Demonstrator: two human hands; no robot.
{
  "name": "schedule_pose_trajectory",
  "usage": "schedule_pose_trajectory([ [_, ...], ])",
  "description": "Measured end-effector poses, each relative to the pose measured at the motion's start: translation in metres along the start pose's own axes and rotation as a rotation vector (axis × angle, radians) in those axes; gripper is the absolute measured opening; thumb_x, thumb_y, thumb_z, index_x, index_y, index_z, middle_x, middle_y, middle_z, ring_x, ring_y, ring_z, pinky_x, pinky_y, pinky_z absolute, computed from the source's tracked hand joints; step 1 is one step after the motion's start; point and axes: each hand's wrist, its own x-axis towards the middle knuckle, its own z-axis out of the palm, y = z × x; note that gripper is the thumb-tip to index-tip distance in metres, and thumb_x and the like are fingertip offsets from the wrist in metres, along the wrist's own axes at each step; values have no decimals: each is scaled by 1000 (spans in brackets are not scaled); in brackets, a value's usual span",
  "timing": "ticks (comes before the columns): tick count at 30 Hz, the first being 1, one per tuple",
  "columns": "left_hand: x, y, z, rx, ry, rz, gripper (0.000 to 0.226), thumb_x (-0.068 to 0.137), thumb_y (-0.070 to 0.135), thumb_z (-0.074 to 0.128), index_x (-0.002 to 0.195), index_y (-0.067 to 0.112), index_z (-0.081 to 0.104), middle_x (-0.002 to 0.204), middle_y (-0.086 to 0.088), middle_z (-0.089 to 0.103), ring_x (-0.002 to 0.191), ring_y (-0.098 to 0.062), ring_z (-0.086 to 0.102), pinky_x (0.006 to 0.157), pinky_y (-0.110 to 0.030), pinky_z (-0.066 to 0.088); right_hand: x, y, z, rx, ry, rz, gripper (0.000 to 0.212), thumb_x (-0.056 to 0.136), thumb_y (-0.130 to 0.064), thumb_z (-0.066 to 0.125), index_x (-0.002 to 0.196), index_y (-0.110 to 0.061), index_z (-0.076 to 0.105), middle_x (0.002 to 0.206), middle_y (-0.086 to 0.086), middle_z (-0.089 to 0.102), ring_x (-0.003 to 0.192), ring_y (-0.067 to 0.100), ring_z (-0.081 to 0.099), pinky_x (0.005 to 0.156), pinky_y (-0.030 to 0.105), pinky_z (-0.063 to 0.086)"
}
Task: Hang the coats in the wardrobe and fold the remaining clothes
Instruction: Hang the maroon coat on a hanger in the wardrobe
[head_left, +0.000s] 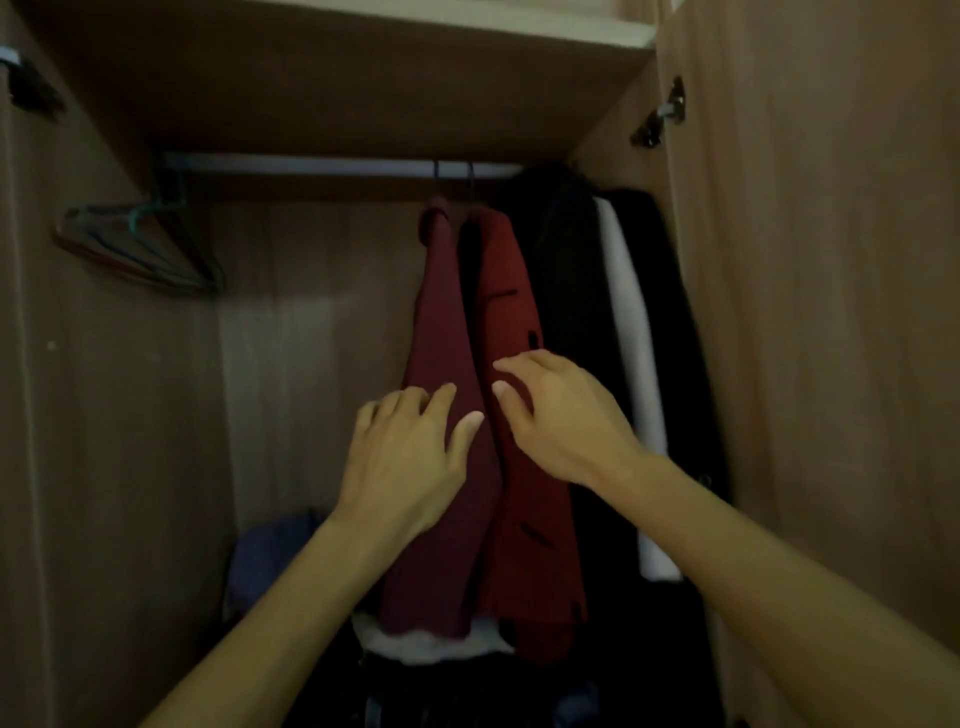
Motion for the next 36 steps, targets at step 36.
schedule_pose_trajectory([
  [36, -438, 420, -56, -1285, -825, 670, 75, 85, 63, 15, 139, 20, 43, 146, -1, 42, 141, -18, 24, 116, -41, 6, -612, -123, -317, -765, -180, 1218, 40, 95, -37, 43, 118, -13, 63, 117, 6, 64, 109, 20, 57, 94, 27, 41],
])
